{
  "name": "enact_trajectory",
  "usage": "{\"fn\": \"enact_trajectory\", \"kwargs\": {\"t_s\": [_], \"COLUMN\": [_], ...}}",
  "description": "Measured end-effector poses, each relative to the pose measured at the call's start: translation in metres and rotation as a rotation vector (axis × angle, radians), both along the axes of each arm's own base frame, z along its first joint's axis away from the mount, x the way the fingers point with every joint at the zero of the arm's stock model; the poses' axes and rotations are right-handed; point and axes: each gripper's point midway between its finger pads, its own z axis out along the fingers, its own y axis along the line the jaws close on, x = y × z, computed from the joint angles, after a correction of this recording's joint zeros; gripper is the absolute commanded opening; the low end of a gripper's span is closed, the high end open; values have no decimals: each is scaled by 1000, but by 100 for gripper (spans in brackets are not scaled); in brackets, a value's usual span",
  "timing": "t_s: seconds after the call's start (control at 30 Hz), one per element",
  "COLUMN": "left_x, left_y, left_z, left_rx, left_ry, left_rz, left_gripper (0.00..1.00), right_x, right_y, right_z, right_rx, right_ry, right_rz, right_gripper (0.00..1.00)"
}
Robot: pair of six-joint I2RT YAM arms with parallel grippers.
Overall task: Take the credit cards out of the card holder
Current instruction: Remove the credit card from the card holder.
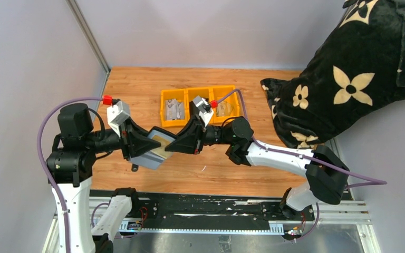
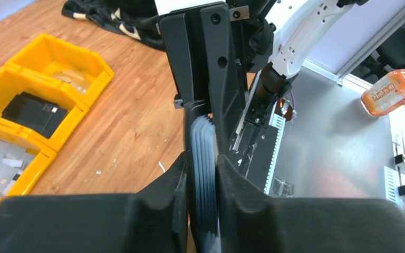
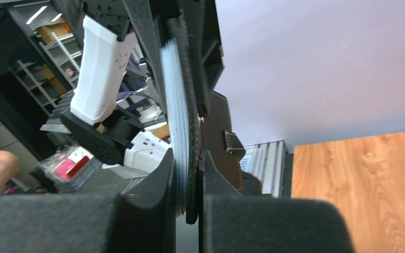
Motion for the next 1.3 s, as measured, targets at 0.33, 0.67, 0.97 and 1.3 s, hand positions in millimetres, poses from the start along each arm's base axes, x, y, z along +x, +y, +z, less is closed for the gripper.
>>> {"fn": "enact_trajectory", "kwargs": {"t_s": [0.33,0.67,0.97,1.3], "left_x": [-6,-7,-9,-2], "left_y": [2,-1,-4,-10], "left_z": [-35,-58,-69,-92], "left_rx": [39,25,10,26], "left_ry": [-50,-29,-17,77], "left_rz": [1,-57,-107,-170], "left_gripper": [57,60,57,30], "right_x": [0,2,3,-4], "right_y": [-7,-20,-30,-17], "right_z": [-13,-1,-70,-66], "right_rx": [-387,-722,-990,-975], "right_ry": [-94,-310,-282,-311], "right_rz": [44,108,186,215], "right_gripper": [0,0,0,0]}}
